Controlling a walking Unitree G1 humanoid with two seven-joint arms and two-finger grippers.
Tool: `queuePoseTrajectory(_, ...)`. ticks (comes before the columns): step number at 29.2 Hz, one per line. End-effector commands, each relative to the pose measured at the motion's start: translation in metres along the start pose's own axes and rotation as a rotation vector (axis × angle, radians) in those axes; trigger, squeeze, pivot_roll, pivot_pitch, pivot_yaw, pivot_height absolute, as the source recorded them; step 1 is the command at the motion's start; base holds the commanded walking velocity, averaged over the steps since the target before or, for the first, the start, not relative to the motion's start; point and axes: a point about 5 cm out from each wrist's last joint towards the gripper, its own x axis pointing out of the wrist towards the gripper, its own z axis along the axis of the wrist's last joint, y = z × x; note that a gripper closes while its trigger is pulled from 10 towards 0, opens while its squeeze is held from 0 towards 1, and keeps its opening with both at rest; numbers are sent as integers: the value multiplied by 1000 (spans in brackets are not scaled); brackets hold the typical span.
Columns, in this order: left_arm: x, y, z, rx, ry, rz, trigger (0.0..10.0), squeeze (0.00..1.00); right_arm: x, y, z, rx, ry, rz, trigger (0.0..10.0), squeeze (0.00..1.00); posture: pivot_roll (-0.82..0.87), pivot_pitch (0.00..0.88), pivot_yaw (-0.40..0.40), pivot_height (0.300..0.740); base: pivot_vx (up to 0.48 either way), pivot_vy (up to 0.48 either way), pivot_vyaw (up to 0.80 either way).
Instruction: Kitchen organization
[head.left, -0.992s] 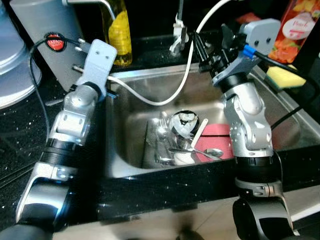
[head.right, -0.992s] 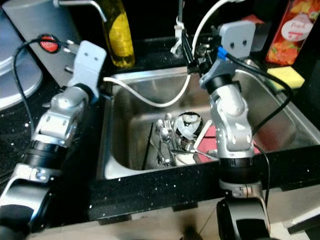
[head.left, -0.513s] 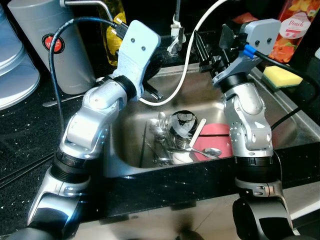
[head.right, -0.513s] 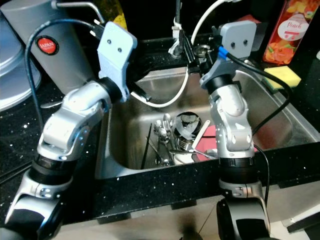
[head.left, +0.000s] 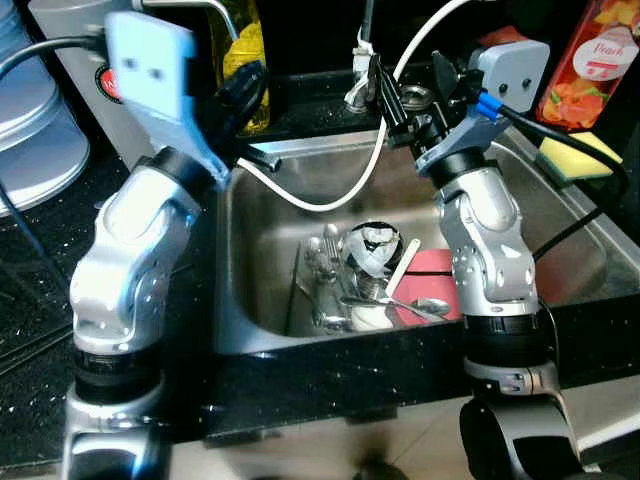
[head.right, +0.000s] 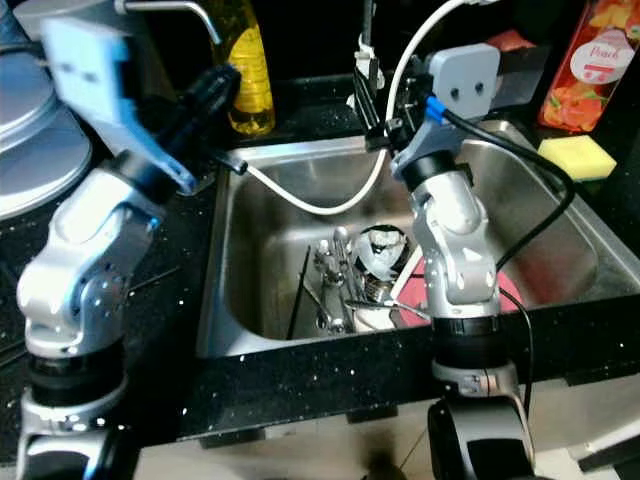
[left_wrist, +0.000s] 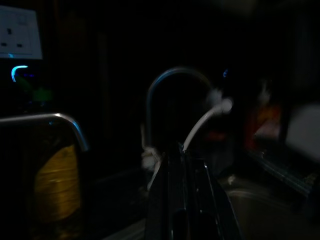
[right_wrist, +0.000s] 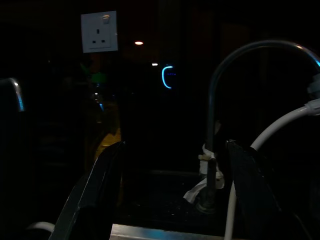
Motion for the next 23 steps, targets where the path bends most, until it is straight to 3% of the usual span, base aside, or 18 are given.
queuePoseTrajectory(1, -5, 6, 7, -76, -56, 30, 10000, 0, -1, 6, -3, 14, 6, 22, 10000, 0, -54, 34, 56, 740, 0, 0, 0)
queuePoseTrajectory(4, -7, 11, 12, -131, -100, 51, 10000, 0, -1, 7, -3, 16, 8, 23, 10000, 0, -54, 32, 56, 740, 0, 0, 0)
queuePoseTrajectory(5, -12, 21, 27, -274, -220, 54, 10000, 0, -1, 7, -5, 18, 11, 23, 10000, 0, -56, 25, 55, 740, 0, 0, 0)
queuePoseTrajectory(6, -15, 25, 34, -335, -272, 43, 10000, 0, -1, 7, -5, 17, 12, 23, 10000, 0, -57, 24, 55, 740, 0, 0, 0)
queuePoseTrajectory(10, -17, 27, 39, -382, -309, 32, 10000, 0, -1, 7, -5, 17, 13, 22, 10000, 0, -57, 23, 55, 740, 0, 0, 0)
queuePoseTrajectory(12, -24, 30, 49, -492, -407, -14, 10000, 0, 0, 6, -6, 15, 15, 21, 10000, 0, -59, 21, 53, 740, 0, 0, 0)
queuePoseTrajectory(13, -24, 30, 49, -492, -407, -14, 10000, 0, 0, 6, -6, 15, 15, 21, 10000, 0, -59, 21, 53, 740, 0, 0, 0)
queuePoseTrajectory(15, -32, 27, 58, -602, -493, -117, 10000, 0, 0, 6, -6, 15, 16, 21, 10000, 0, -57, 17, 51, 740, 0, 0, 0)
queuePoseTrajectory(19, -35, 25, 61, -634, -512, -158, 10000, 0, 0, 7, -6, 15, 16, 21, 10000, 0, -57, 17, 51, 740, 0, 0, 0)
queuePoseTrajectory(22, -40, 11, 64, -797, -553, -280, 10000, 0, 1, 6, -6, 16, 13, 23, 10000, 0, -57, 14, 50, 740, 0, 0, 0)
queuePoseTrajectory(23, -40, 11, 64, -797, -553, -280, 10000, 0, 1, 6, -6, 16, 13, 23, 10000, 0, -57, 14, 50, 740, 0, 0, 0)
